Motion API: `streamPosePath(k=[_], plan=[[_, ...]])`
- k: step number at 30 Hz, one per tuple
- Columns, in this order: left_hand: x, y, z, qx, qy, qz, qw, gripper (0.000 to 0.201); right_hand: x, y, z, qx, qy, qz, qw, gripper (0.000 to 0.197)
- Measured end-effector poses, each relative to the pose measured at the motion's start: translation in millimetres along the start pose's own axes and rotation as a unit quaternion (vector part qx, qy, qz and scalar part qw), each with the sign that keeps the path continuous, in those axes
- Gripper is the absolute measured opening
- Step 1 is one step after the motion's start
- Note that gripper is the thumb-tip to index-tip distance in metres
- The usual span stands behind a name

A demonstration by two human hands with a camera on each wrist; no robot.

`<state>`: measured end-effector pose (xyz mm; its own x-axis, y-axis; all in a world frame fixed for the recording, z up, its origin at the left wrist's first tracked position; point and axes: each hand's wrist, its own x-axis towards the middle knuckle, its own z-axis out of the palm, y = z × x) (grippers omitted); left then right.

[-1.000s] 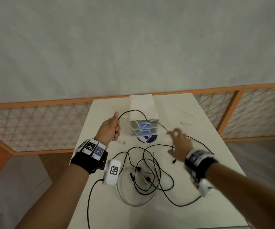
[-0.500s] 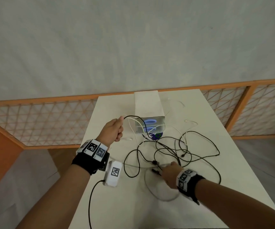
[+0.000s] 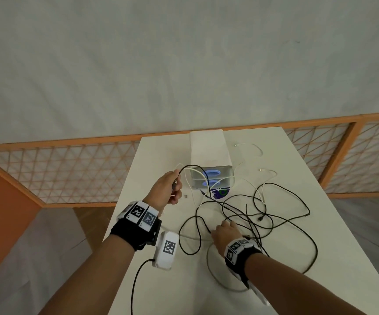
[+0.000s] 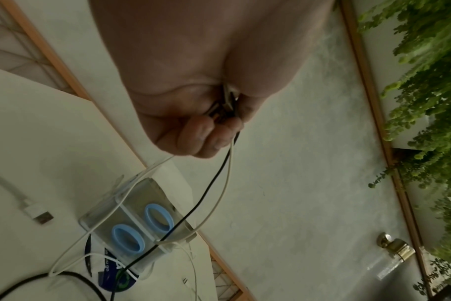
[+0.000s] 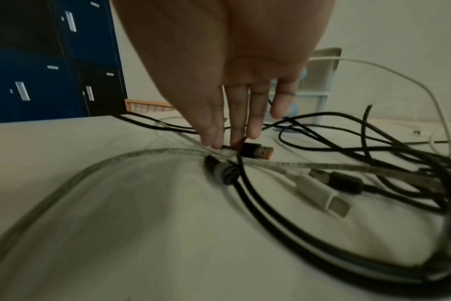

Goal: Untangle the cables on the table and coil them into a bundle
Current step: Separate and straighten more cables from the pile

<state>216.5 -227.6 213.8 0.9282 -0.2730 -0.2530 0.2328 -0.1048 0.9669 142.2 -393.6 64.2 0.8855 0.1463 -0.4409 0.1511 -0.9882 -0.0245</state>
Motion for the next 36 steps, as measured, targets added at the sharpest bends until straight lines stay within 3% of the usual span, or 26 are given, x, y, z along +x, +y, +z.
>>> streamPosePath(k=[7, 10, 11, 12, 14, 16, 18, 20, 25, 27, 29, 30, 32, 36], plan=[[3, -4, 6, -0.019, -0.006, -0.024, 1.000, 0.021, -3, 4, 2, 0.087, -0.033, 0.050, 0.994, 0.033], [5, -4, 7, -0.033, -0.010, -0.024, 0.999, 0.019, 3, 5, -8, 0.273, 0.005, 0.111, 0.956, 0.025], [6, -5, 7, -0.038, -0.008, -0.021, 0.999, 0.019, 4, 7, -17, 0.374, 0.019, 0.134, 0.918, 0.019], [7, -6, 7, -0.042, -0.006, -0.020, 0.999, 0.019, 5, 10, -25, 0.496, 0.028, 0.145, 0.855, 0.014], [8, -9, 8, -0.049, -0.008, -0.024, 0.998, 0.018, 4, 15, -49, 0.728, 0.041, 0.153, 0.667, 0.021], [9, -13, 9, -0.065, -0.018, -0.030, 0.997, 0.016, -7, 22, -79, 0.856, 0.079, 0.127, 0.496, 0.022], [9, -15, 13, -0.081, -0.026, -0.035, 0.996, 0.014, -17, 31, -107, 0.903, 0.105, 0.075, 0.411, 0.015], [8, -15, 17, -0.097, -0.035, -0.040, 0.994, 0.011, -31, 37, -131, 0.905, 0.113, 0.028, 0.409, 0.012], [4, -12, 35, -0.141, -0.093, -0.065, 0.983, 0.013, -44, 29, -153, 0.807, 0.112, 0.004, 0.579, 0.024], [0, -11, 43, -0.145, -0.110, -0.078, 0.980, 0.010, -40, 22, -151, 0.746, 0.154, 0.024, 0.648, 0.009], [-2, -12, 48, -0.164, -0.110, -0.090, 0.976, 0.016, -36, 22, -146, 0.673, 0.204, 0.046, 0.709, 0.013], [-2, -12, 49, -0.175, -0.113, -0.095, 0.973, 0.023, -36, 22, -145, 0.662, 0.215, 0.052, 0.716, 0.015], [-4, -13, 49, -0.178, -0.129, -0.099, 0.970, 0.032, -36, 24, -141, 0.687, 0.218, 0.066, 0.690, 0.017], [-11, -13, 50, -0.188, -0.157, -0.106, 0.964, 0.028, -41, 25, -138, 0.733, 0.195, 0.095, 0.645, 0.014]])
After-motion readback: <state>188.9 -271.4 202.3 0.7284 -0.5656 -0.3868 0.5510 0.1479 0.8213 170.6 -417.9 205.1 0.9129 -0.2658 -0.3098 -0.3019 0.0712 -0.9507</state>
